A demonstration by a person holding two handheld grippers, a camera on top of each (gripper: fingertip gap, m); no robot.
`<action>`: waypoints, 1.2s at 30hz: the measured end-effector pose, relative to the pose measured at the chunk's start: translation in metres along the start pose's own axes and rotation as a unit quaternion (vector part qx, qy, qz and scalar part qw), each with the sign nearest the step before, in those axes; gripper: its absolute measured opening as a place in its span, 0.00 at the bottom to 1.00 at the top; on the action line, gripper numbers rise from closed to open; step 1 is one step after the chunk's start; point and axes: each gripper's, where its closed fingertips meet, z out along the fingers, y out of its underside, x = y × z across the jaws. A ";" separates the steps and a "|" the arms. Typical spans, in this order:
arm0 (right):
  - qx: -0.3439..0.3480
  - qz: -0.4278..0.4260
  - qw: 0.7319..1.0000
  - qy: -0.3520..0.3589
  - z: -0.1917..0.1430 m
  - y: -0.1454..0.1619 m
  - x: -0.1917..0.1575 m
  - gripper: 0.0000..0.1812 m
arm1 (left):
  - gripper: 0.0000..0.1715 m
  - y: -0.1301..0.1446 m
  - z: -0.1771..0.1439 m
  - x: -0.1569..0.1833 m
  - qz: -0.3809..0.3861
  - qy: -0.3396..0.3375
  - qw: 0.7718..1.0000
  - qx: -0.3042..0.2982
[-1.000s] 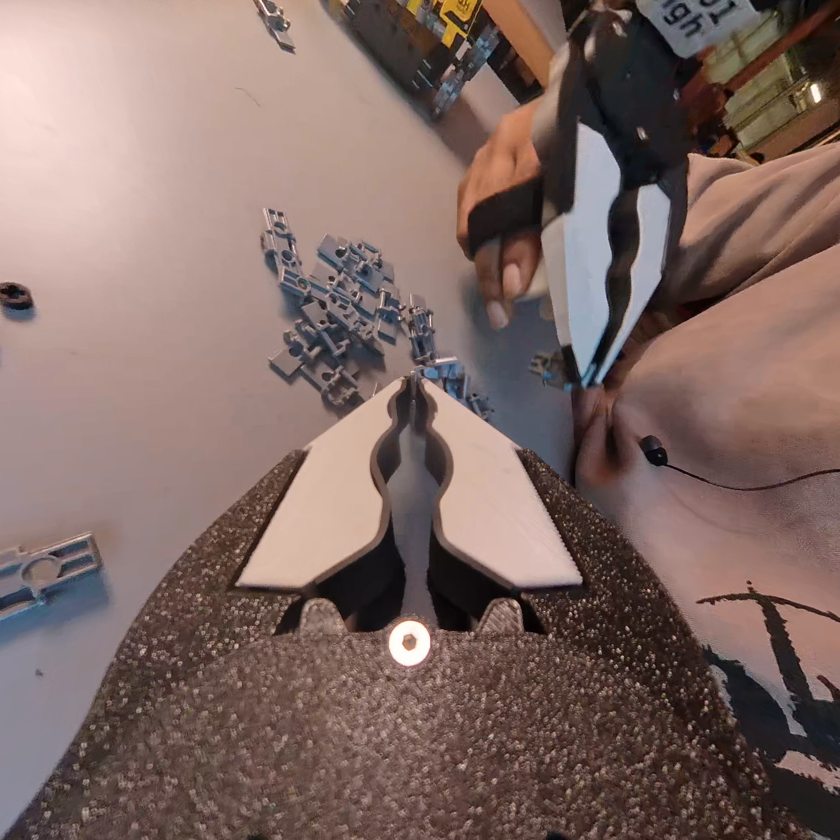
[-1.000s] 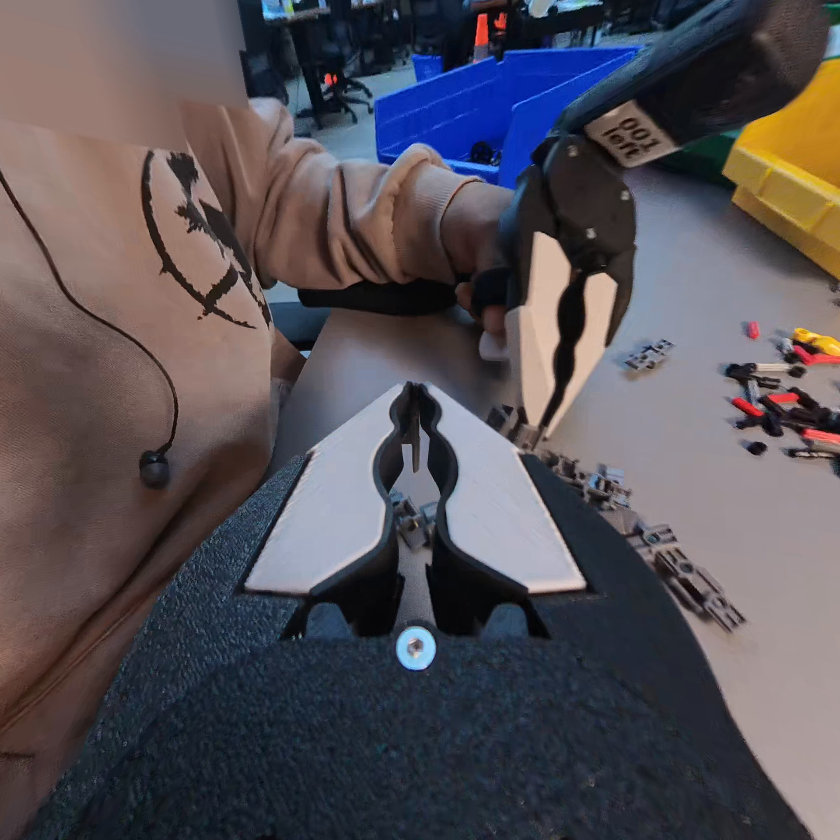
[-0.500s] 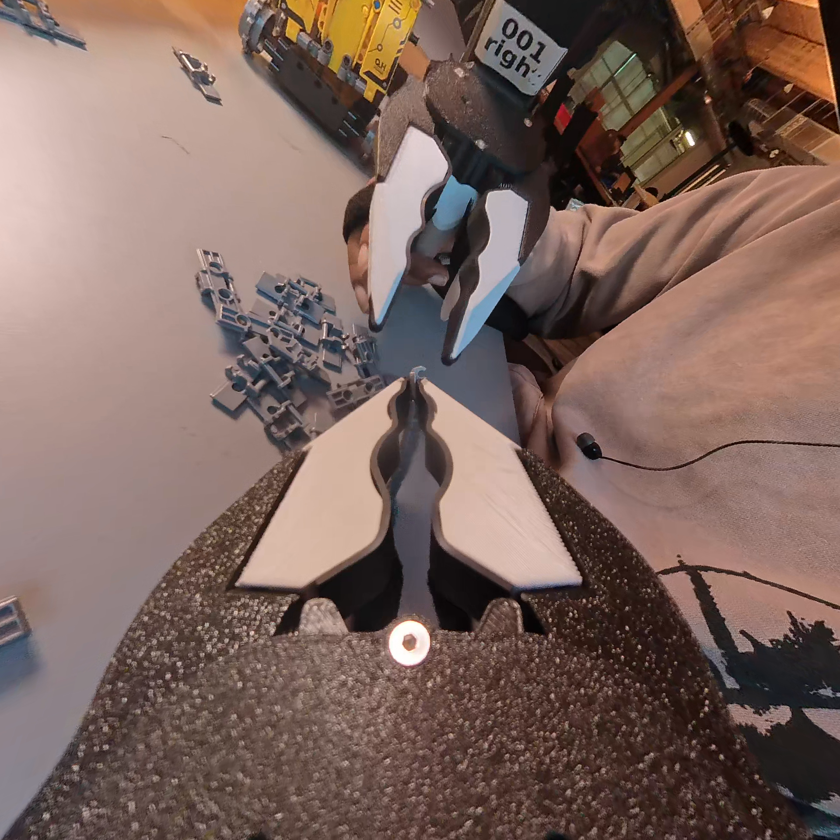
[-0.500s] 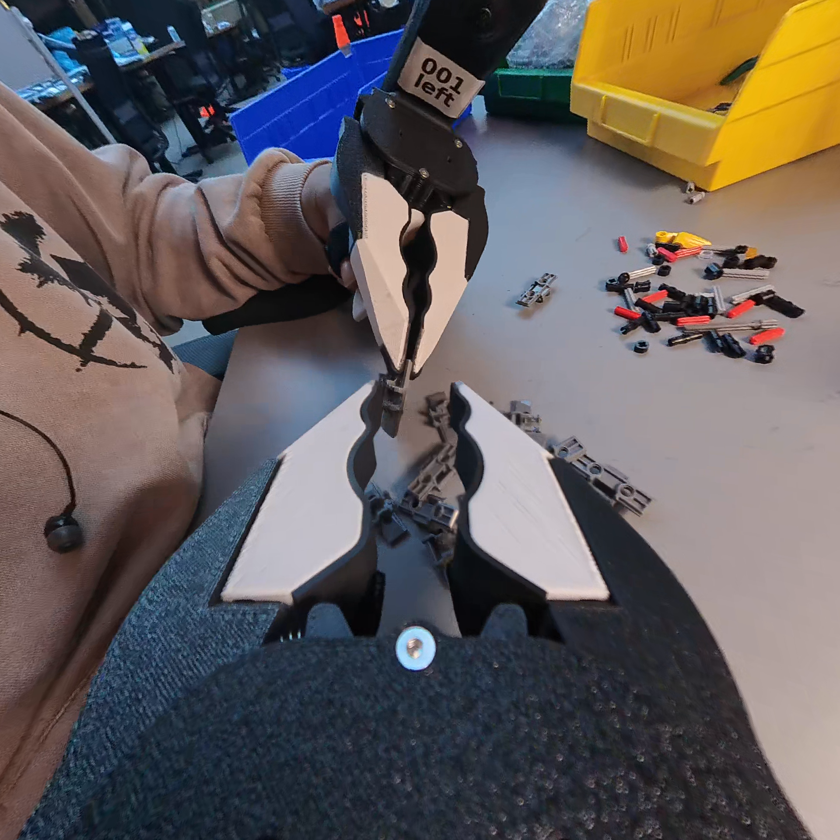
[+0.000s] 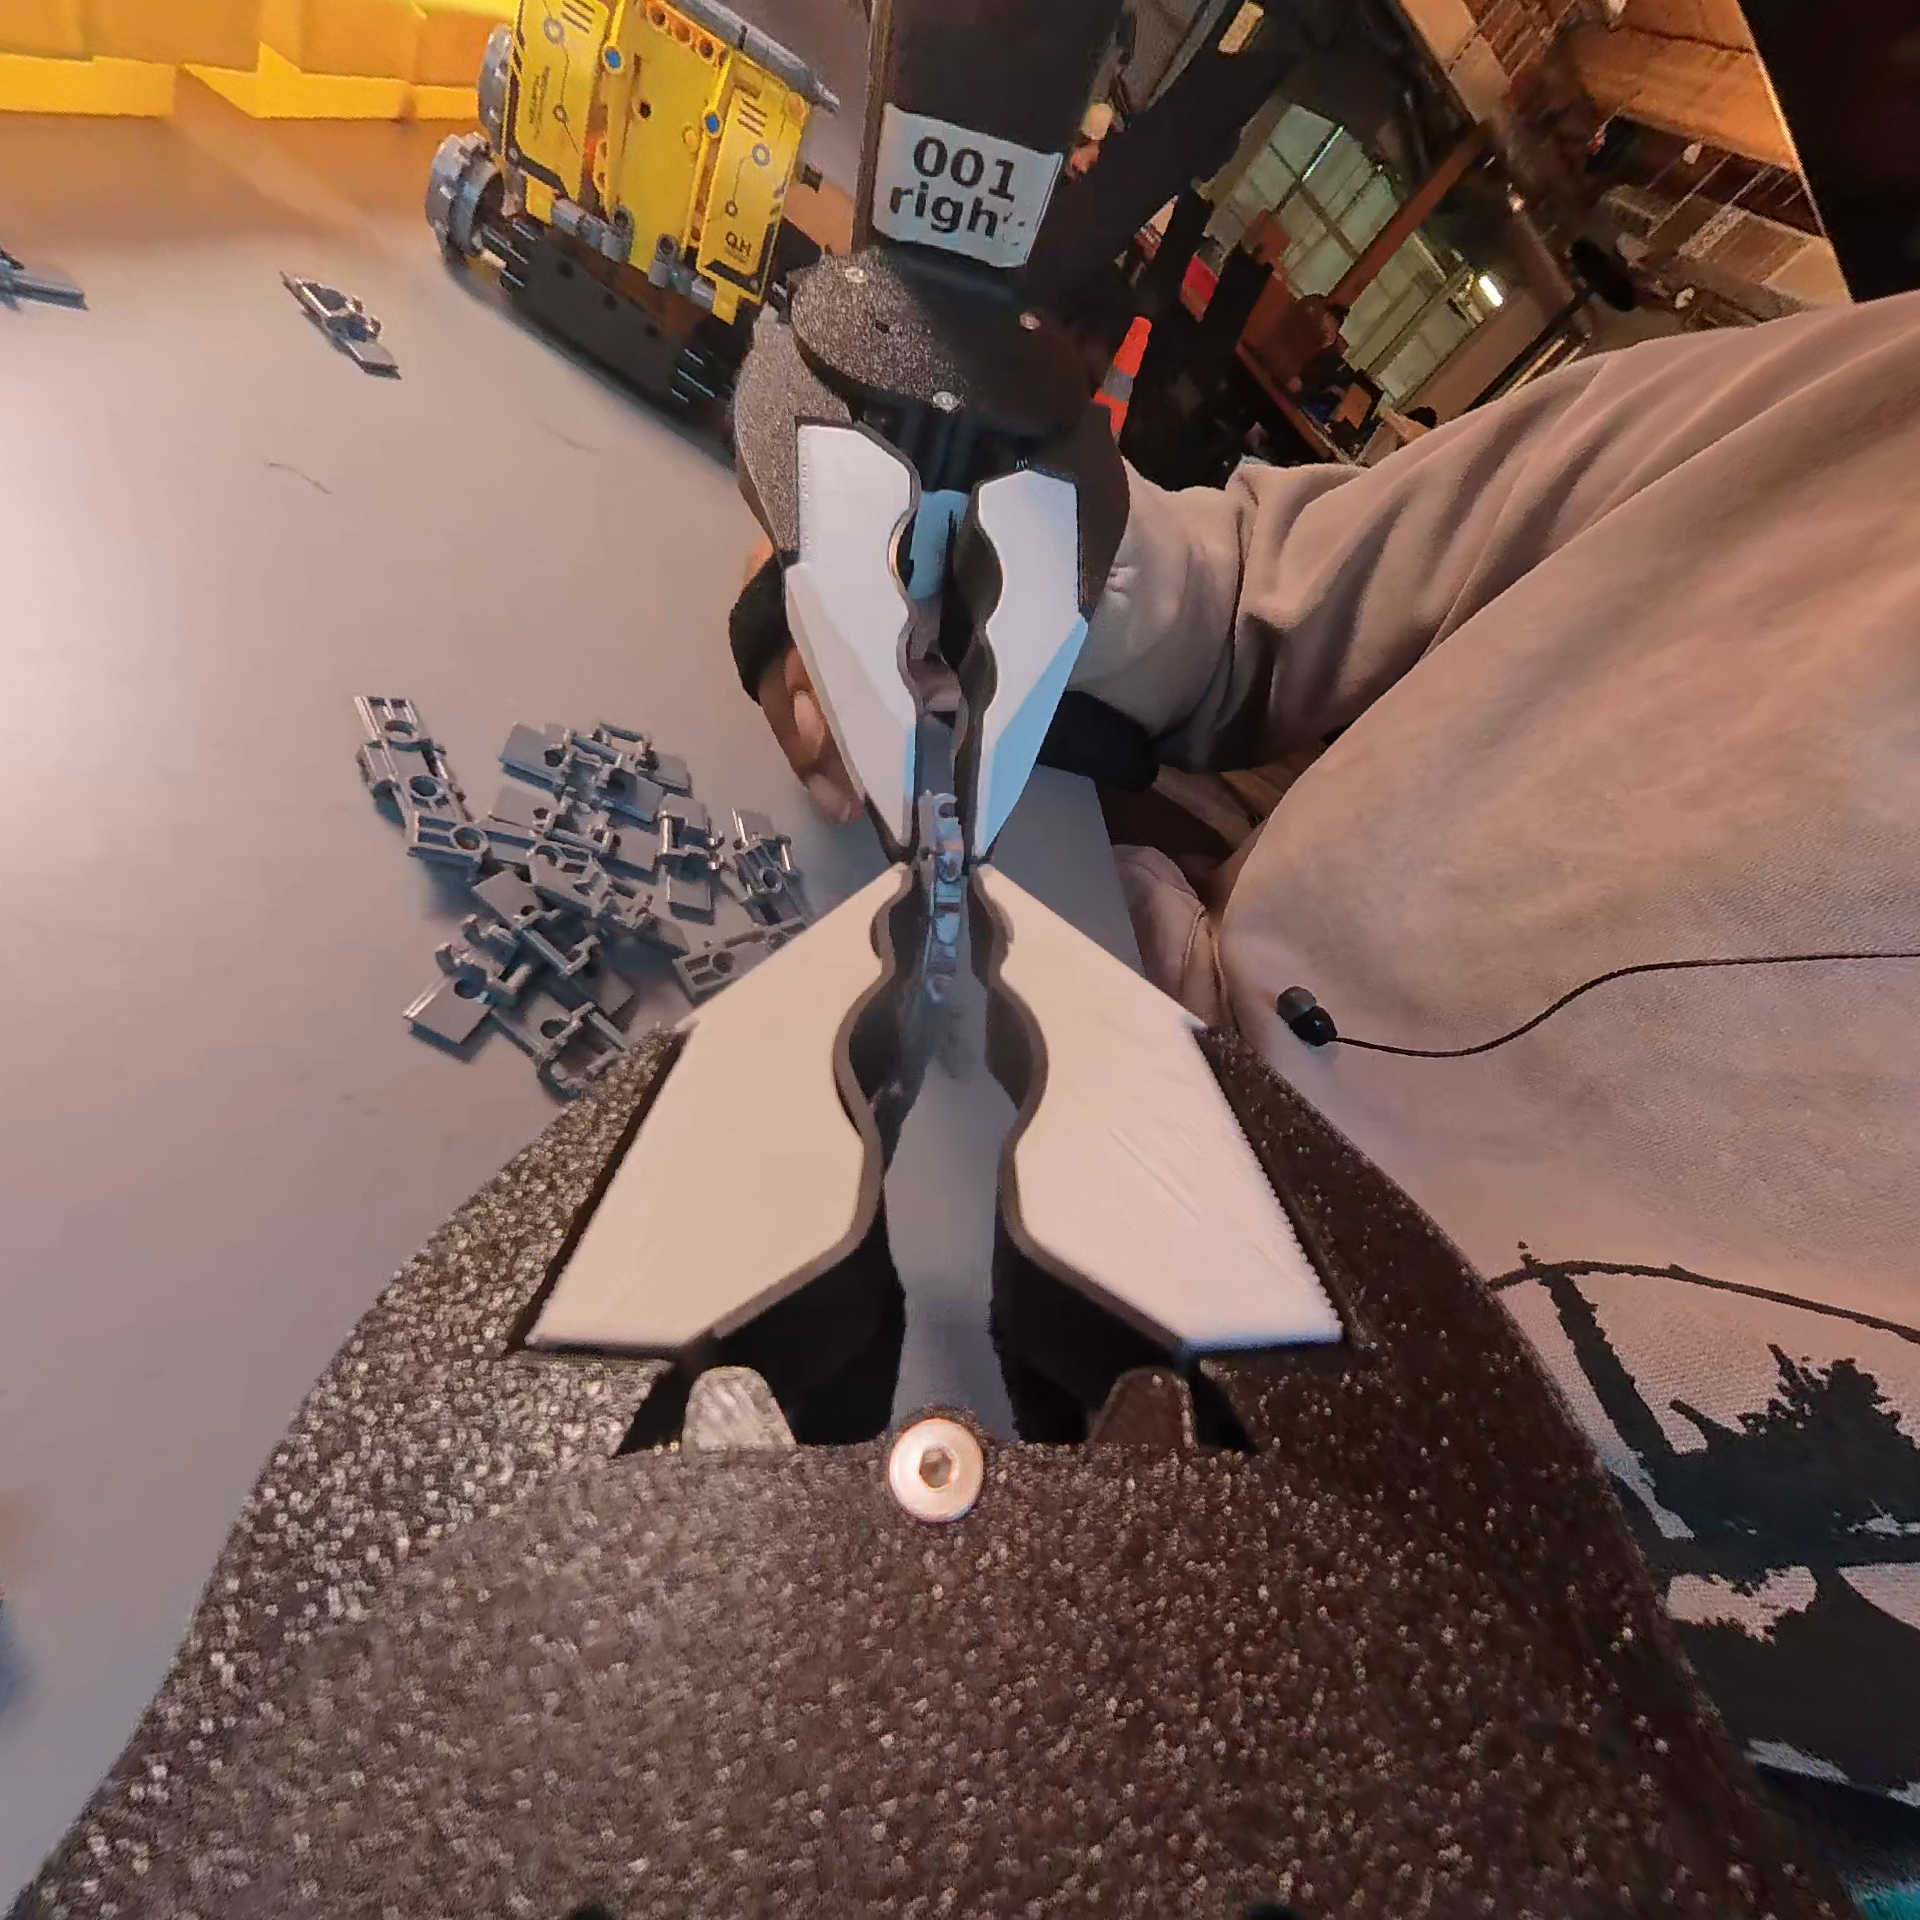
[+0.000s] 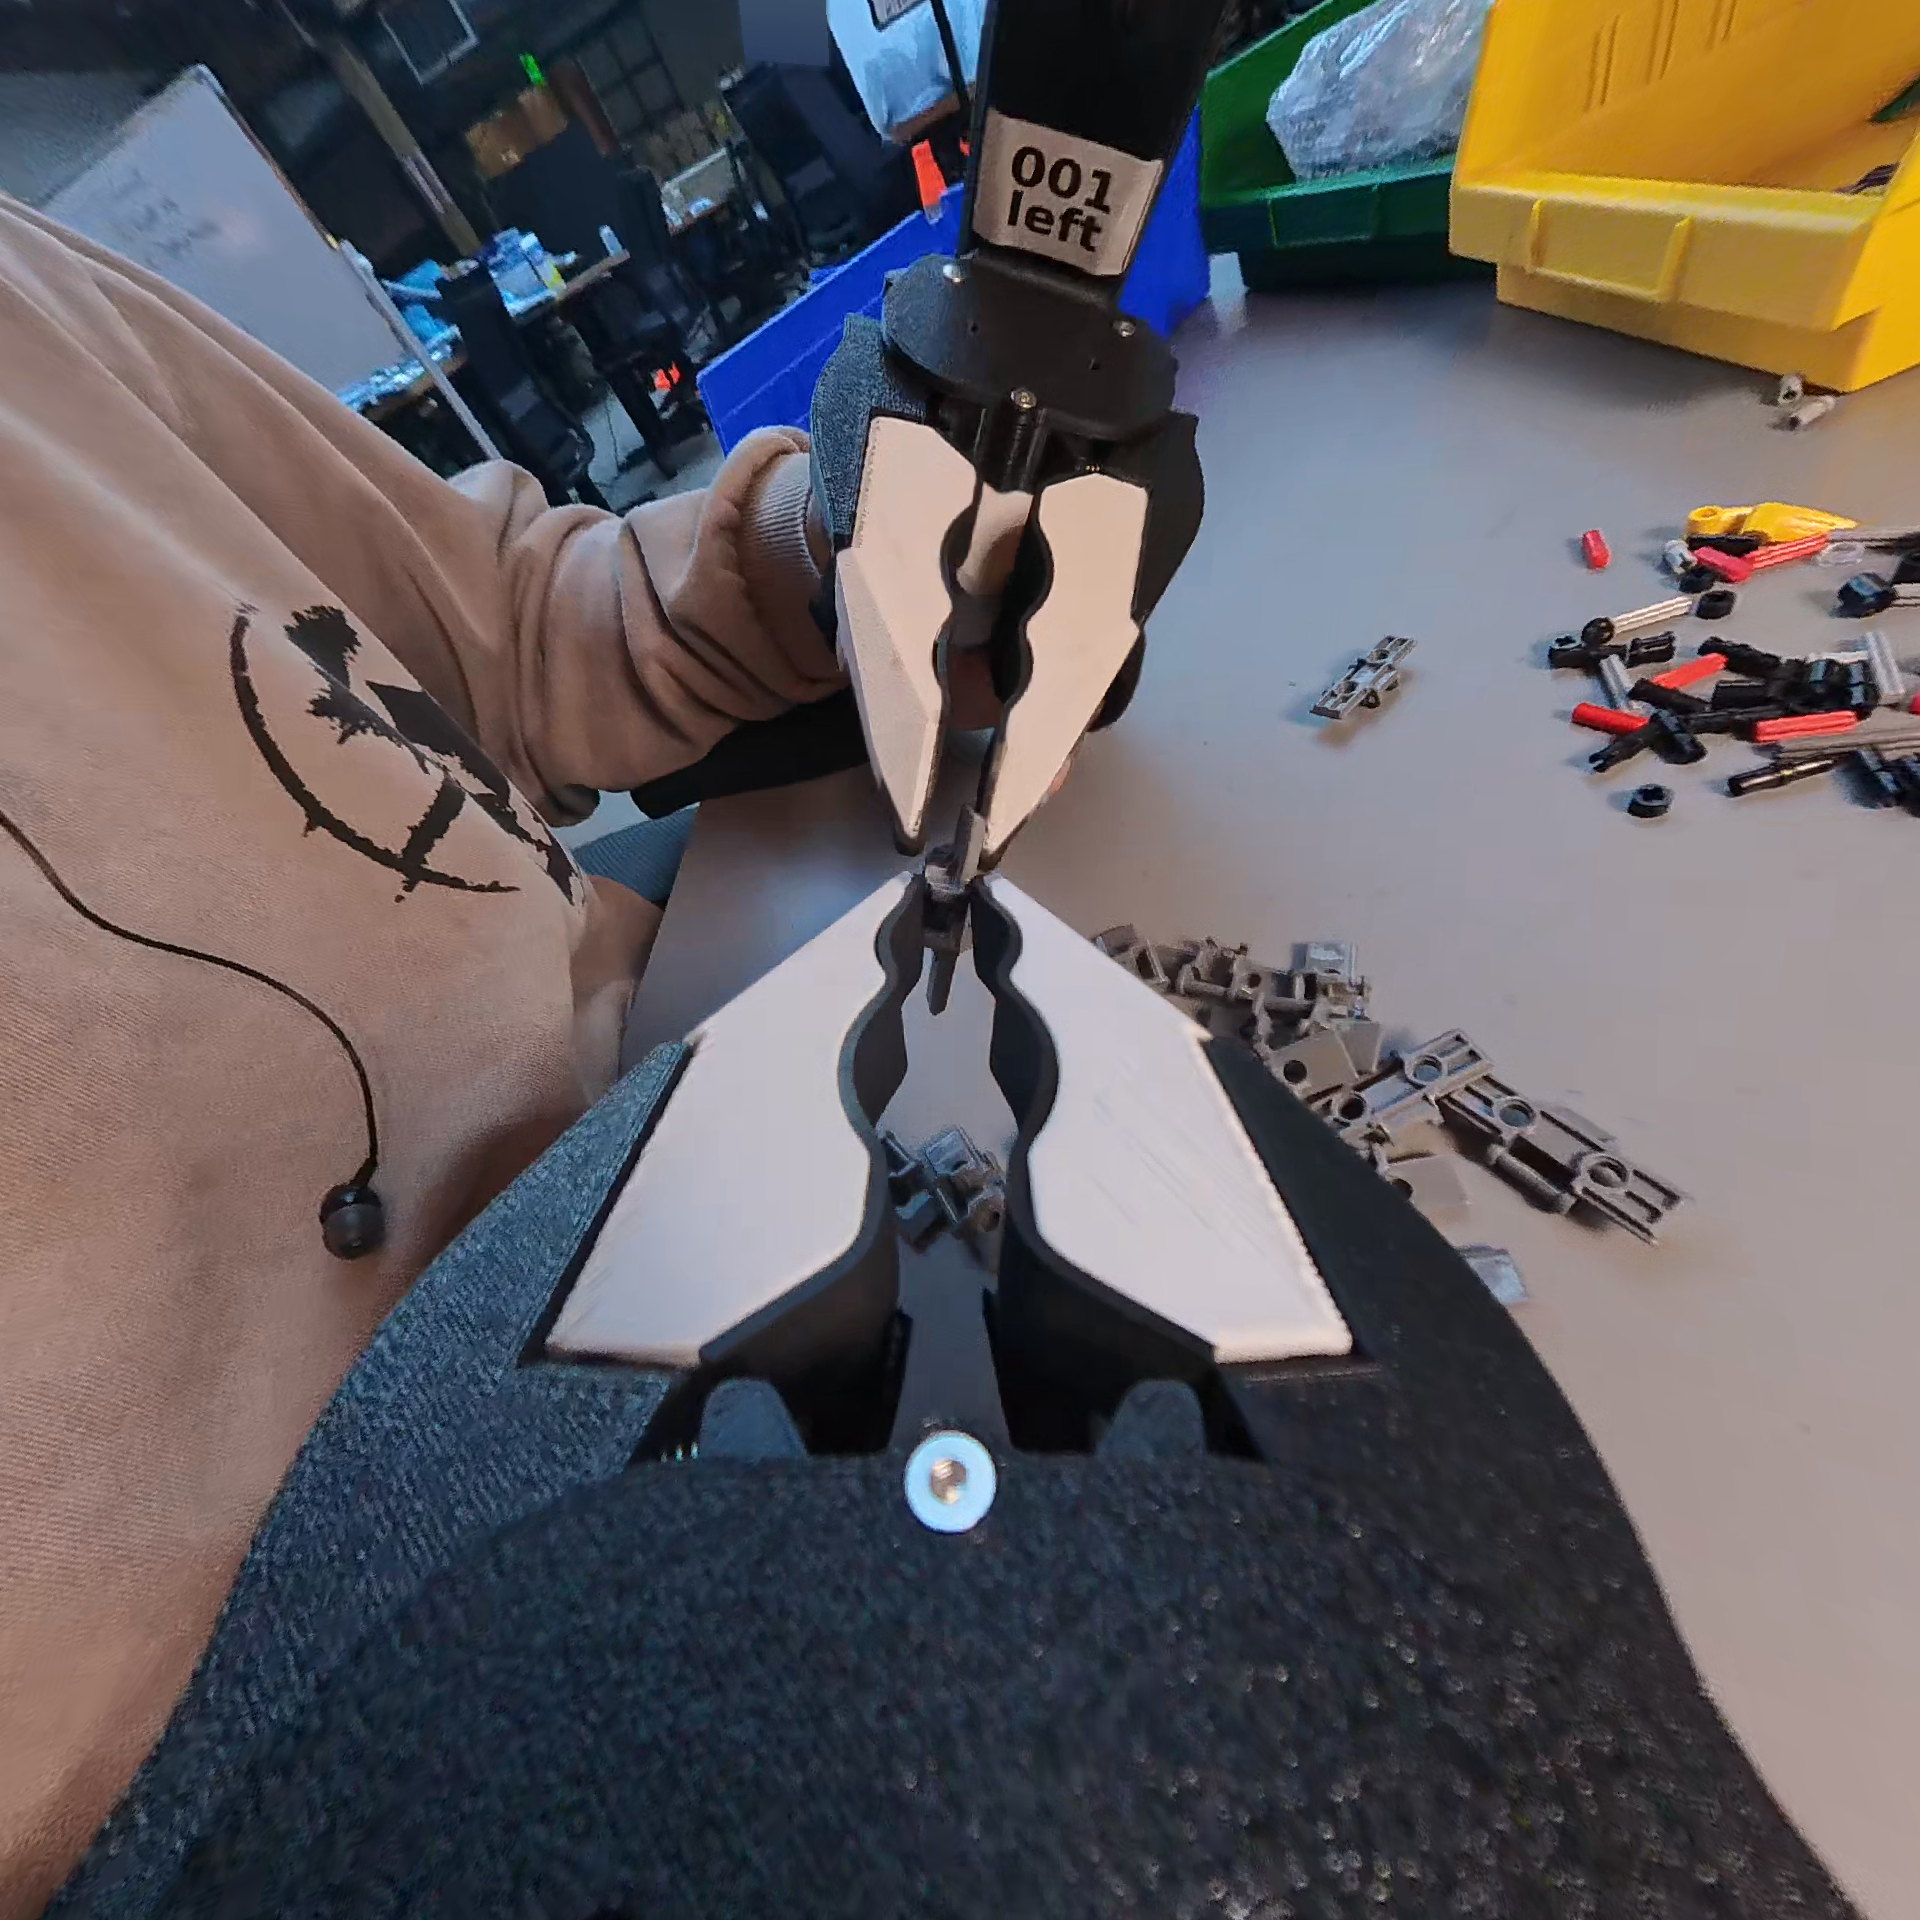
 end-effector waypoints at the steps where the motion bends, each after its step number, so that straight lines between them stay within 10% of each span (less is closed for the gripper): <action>1: 0.005 0.003 1.000 0.000 -0.001 -0.002 0.000 0.04 | 0.03 -0.002 -0.001 -0.001 -0.003 -0.001 1.000 0.006; 22: 0.008 0.005 1.000 0.000 0.000 0.000 0.000 0.01 | 0.01 0.006 0.001 -0.003 -0.015 -0.011 1.000 -0.018; 36: -0.048 -0.192 0.977 0.074 0.003 0.014 0.000 0.00 | 0.01 0.018 0.007 -0.015 -0.067 -0.029 0.997 -0.035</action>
